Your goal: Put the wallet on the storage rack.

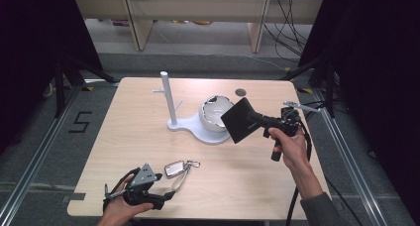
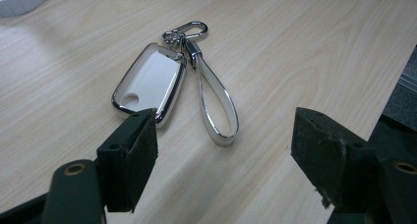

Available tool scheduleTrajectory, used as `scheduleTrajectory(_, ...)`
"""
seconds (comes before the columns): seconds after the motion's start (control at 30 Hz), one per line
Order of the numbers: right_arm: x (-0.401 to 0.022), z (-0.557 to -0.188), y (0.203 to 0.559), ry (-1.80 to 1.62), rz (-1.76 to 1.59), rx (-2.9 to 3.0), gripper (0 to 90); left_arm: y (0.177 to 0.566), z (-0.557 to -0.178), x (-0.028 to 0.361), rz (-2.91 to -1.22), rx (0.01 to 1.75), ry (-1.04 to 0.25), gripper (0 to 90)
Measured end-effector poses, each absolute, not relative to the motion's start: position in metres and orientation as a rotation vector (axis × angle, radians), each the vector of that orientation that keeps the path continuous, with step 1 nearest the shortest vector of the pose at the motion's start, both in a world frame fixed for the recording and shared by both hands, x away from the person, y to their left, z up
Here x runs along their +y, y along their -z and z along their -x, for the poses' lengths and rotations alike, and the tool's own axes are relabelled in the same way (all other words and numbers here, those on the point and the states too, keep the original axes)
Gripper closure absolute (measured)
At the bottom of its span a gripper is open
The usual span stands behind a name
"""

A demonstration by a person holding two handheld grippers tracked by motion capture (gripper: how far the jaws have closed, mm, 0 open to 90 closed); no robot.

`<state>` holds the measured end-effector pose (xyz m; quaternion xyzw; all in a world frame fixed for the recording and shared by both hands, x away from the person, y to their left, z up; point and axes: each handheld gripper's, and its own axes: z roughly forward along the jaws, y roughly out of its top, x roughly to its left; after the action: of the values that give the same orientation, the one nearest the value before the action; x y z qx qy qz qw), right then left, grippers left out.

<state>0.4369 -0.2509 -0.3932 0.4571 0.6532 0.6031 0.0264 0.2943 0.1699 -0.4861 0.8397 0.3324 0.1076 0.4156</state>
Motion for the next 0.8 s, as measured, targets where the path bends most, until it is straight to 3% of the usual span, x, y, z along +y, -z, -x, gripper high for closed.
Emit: scheduleTrajectory(0.8, -0.223, -0.514, 0.396, -1.753, -1.595, 1.928, 80.3, 0.489, -0.294, 0.172, -2.141, 0.842, -0.292, 23.2)
